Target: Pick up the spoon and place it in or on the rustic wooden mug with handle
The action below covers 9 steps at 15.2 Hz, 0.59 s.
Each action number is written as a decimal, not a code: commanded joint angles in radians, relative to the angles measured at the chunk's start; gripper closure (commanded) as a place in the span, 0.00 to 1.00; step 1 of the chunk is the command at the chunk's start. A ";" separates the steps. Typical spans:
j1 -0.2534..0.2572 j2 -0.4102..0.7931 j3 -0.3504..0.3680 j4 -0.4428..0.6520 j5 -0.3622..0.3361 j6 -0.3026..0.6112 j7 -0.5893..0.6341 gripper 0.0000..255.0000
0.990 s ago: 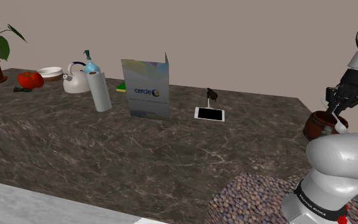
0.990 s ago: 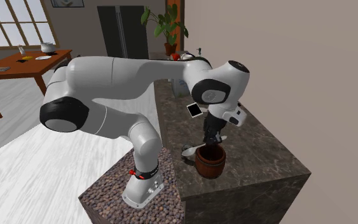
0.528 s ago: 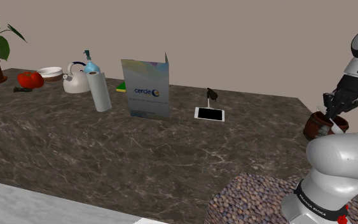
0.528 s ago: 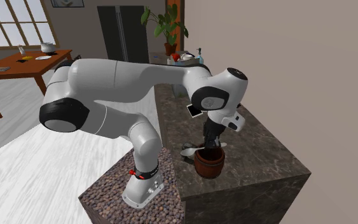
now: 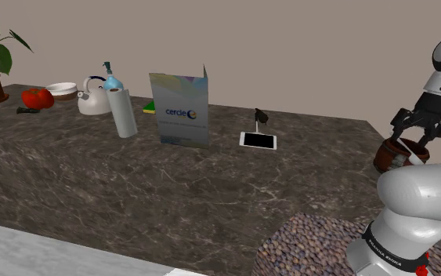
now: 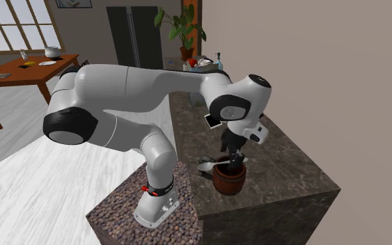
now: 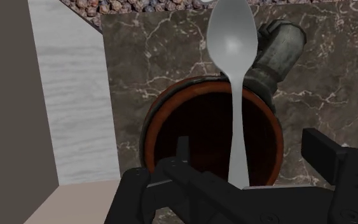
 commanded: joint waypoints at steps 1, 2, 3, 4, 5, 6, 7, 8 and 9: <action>0.000 0.000 0.000 0.000 0.000 0.000 0.000 0.00; 0.000 0.000 0.000 0.000 0.000 0.000 0.000 0.00; 0.006 0.005 0.008 0.035 0.010 -0.030 -0.002 0.00; 0.011 0.011 0.015 0.071 0.019 -0.059 -0.004 0.00; 0.017 0.018 0.022 0.108 0.027 -0.088 -0.006 0.00; 0.022 0.025 0.027 0.137 0.034 -0.110 -0.009 0.00; 0.022 0.025 0.027 0.137 0.034 -0.110 -0.008 0.00; 0.022 0.025 0.027 0.137 0.034 -0.110 -0.008 0.00; 0.022 0.025 0.027 0.137 0.034 -0.110 -0.009 0.00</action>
